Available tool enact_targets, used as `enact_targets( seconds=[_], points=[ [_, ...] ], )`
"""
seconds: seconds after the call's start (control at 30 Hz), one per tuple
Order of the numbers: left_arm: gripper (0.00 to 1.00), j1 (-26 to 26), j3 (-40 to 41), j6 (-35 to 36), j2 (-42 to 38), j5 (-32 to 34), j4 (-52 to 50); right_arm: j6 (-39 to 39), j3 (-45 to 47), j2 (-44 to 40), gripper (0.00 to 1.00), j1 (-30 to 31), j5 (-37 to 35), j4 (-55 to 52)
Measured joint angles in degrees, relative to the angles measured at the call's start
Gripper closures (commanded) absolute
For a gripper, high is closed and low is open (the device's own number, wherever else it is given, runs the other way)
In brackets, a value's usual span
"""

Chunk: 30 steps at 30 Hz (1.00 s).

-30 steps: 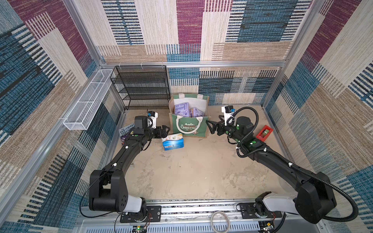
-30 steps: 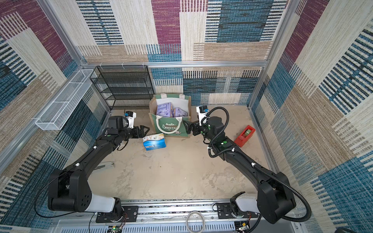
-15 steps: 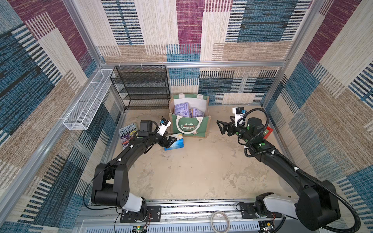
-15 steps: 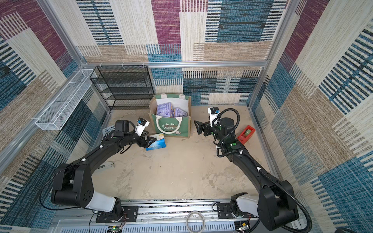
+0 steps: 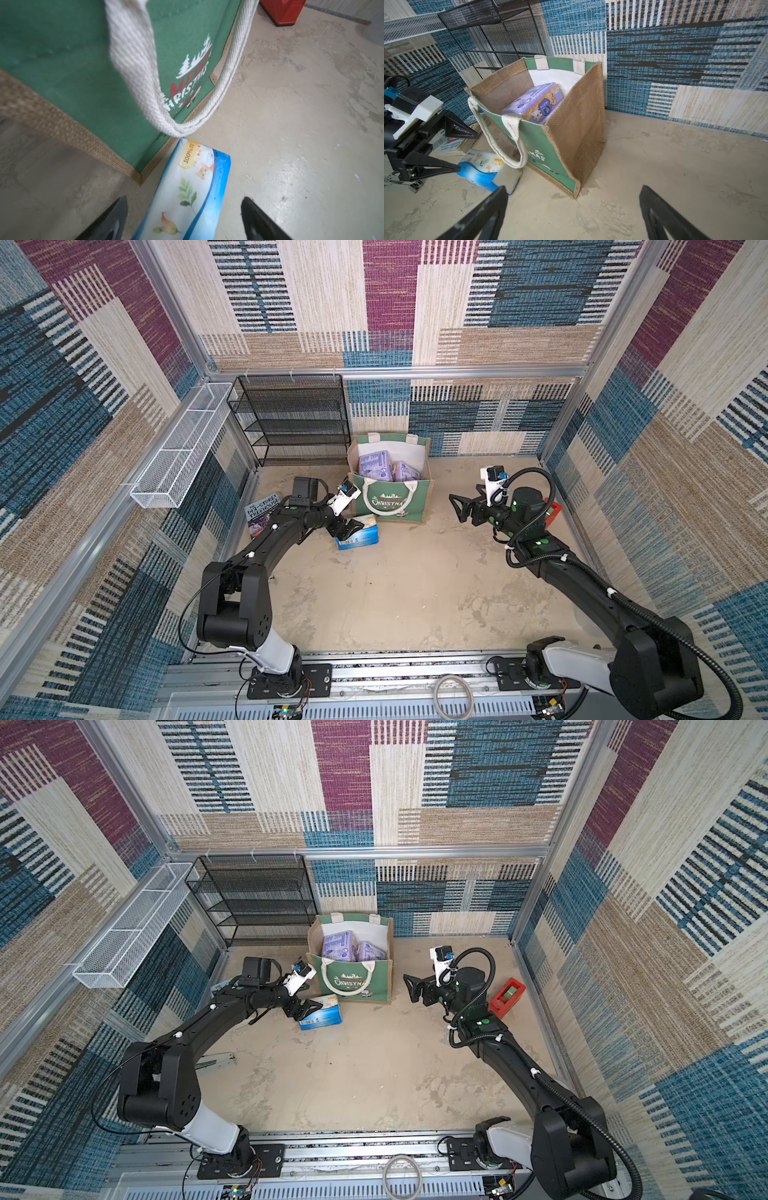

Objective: Put tissues into the canvas bag
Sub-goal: Pick up the pack of facial tissues from the center of the board.

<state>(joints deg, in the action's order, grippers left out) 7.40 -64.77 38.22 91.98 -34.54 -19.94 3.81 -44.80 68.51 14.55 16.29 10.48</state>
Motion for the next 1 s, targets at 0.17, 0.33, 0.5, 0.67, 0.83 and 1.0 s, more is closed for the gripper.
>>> enact_targets(
  seconds=[0.17,0.33,0.5,0.67,0.83,1.0],
  points=[
    [0.12,0.2,0.3,3.7,0.6,0.5,-2.1,-0.7,1.1,-0.3,0.01,-0.8,0.0,-0.1],
    [0.14,0.6,-1.9,4.7,3.5,1.2,-3.5,-1.1,1.3,-0.7,0.01,-1.4,0.1,0.0],
    [0.15,0.9,-2.4,6.6,5.3,2.5,-4.2,-1.1,1.3,-0.8,0.01,-1.5,0.1,-0.1],
    [0.16,1.6,-2.2,8.3,6.3,4.5,-4.3,-1.1,1.3,-0.7,0.01,-1.6,0.1,-0.1],
    [0.18,1.7,-1.5,9.1,6.8,6.3,-4.3,-1.3,1.3,0.2,0.01,-1.8,0.1,-0.1],
    [0.23,1.9,-1.0,9.5,7.3,7.8,-4.2,-1.5,1.3,0.8,0.01,-1.8,0.1,-0.1]
  ],
)
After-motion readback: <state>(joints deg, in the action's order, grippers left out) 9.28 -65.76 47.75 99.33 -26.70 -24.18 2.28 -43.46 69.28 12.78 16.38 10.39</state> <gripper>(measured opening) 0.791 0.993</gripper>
